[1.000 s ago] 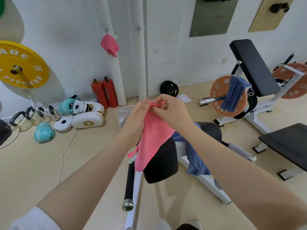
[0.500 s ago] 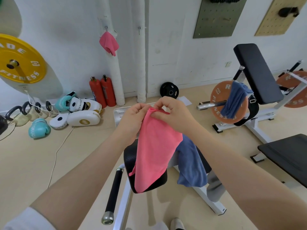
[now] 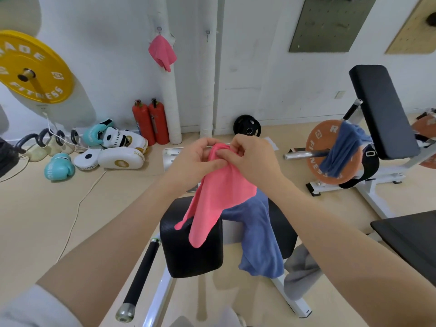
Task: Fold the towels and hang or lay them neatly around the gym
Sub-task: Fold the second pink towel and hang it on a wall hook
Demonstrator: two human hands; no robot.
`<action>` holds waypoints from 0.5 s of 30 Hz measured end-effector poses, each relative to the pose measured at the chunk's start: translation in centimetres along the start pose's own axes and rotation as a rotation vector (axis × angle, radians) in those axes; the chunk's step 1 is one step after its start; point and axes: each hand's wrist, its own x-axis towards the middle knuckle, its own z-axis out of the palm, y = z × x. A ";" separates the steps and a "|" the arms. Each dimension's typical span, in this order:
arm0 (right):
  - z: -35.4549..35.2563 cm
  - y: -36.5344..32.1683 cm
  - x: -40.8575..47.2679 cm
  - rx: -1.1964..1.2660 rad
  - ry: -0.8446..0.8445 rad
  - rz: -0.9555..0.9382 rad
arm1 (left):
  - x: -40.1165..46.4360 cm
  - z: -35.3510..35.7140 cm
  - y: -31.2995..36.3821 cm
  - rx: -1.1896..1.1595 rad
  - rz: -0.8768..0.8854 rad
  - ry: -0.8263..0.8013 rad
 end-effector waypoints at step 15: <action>-1.3 2.0 -0.2 0.069 -0.387 -0.036 | -0.6 -2.9 -1.1 0.031 -0.010 0.290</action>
